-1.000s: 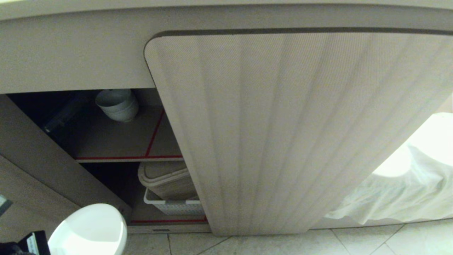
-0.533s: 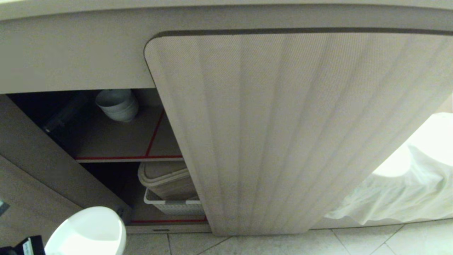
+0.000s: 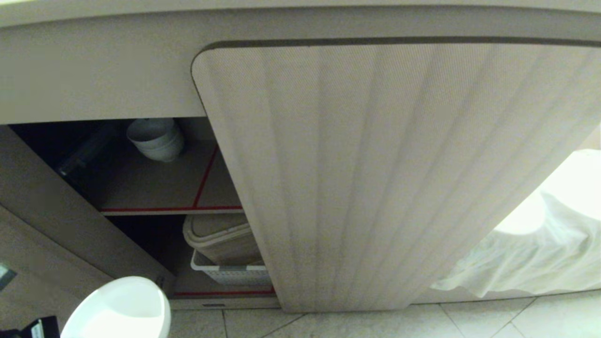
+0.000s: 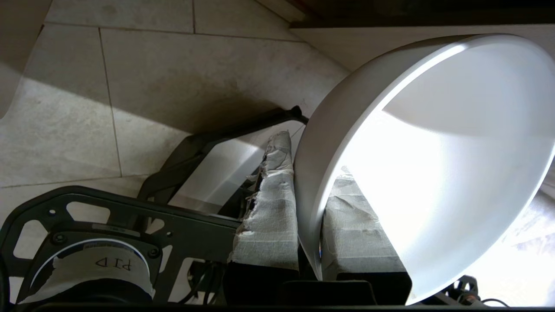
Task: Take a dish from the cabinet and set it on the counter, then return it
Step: Place it on the table
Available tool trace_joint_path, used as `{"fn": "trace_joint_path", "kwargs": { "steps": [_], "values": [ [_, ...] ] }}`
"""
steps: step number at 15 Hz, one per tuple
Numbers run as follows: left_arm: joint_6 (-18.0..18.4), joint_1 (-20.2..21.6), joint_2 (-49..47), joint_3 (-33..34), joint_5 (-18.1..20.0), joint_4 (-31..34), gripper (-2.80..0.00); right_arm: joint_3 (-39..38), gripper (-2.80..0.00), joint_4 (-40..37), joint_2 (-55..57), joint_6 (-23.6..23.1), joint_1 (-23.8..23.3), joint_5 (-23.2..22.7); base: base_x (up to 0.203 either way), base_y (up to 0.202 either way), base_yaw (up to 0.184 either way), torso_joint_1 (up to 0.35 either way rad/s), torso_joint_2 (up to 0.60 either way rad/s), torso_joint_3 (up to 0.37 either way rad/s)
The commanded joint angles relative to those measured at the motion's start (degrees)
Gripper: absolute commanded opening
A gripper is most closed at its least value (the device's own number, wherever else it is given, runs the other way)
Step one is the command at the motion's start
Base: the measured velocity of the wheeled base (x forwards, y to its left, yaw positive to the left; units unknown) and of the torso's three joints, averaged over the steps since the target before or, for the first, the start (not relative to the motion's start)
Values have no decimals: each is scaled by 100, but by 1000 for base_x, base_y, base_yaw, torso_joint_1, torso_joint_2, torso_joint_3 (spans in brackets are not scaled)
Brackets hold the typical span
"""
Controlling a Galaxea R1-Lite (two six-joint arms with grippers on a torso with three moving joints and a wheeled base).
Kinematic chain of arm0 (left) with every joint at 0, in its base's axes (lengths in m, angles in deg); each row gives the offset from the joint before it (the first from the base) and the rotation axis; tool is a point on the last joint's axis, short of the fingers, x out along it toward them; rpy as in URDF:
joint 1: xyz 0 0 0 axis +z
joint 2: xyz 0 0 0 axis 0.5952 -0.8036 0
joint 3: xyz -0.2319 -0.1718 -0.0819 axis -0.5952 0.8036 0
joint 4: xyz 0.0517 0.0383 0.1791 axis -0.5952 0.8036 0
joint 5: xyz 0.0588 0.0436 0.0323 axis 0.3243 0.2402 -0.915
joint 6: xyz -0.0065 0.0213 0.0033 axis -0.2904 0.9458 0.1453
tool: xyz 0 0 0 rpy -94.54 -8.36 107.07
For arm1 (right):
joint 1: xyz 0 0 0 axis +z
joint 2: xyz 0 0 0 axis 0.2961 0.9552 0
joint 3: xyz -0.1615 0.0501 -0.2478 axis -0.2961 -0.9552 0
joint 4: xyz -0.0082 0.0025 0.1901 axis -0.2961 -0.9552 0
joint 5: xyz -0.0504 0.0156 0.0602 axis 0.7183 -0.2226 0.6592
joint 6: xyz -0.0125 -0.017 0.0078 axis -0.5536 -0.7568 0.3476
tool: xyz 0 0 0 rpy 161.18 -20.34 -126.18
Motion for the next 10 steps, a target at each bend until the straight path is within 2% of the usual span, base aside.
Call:
{"fn": "trace_joint_path", "kwargs": {
  "steps": [1, 10],
  "values": [
    [-20, -30, -24, 15, 3, 56, -280, -1, -280, 2, 7, 8, 2, 2, 0, 0, 0, 0, 0, 0],
    [-26, -202, 153, 115, 32, 298, -280, -1, -280, 2, 7, 8, 2, 2, 0, 0, 0, 0, 0, 0]
  ]
}}
